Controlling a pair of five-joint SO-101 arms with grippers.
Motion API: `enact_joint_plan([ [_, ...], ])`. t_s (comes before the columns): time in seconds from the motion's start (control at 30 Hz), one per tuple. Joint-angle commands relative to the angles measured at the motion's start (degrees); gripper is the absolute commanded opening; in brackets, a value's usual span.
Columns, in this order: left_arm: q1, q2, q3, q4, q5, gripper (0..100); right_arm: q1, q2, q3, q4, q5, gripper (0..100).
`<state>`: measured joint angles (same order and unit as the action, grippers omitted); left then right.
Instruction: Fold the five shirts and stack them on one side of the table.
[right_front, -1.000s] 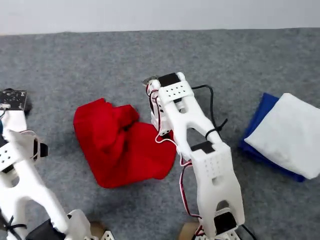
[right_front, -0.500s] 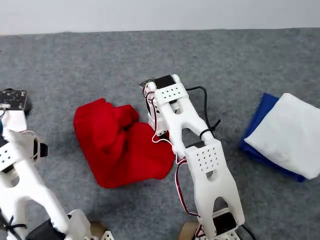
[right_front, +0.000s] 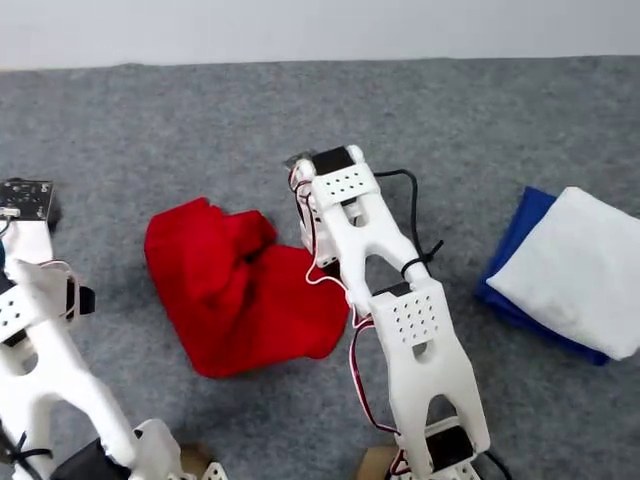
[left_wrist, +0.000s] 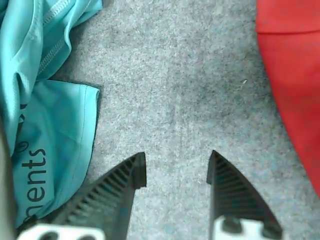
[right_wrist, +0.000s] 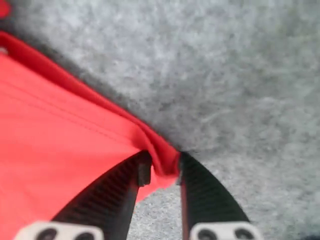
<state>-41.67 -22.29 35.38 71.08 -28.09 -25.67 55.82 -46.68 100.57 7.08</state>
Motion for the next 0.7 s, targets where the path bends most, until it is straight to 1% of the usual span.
enact_joint_plan([
  [0.0, 0.26, -1.76, -1.71, -1.14, 0.53, 20, -1.27, -0.48, -0.70, 2.15, -0.09, 1.0],
  [0.23, 0.26, -2.20, -2.68, -1.23, 0.53, 19, 1.10, -9.80, -0.53, 2.33, 0.62, 1.0],
  [0.33, 0.26, -2.20, -5.14, -1.14, 3.43, 16, 3.74, -17.54, -0.53, 2.33, 5.27, 1.0],
  [0.5, 0.35, -2.20, -10.77, -0.79, 10.46, 15, 9.19, -34.07, -0.70, 2.15, 11.34, 1.0],
  [0.57, 0.62, -2.20, -12.88, -0.79, 12.31, 15, 10.86, -40.75, -0.70, 1.89, 13.89, 1.0],
  [0.67, 2.81, -2.20, -15.16, 0.62, 13.71, 15, 12.18, -49.71, -0.70, 1.63, 17.93, 1.0],
])
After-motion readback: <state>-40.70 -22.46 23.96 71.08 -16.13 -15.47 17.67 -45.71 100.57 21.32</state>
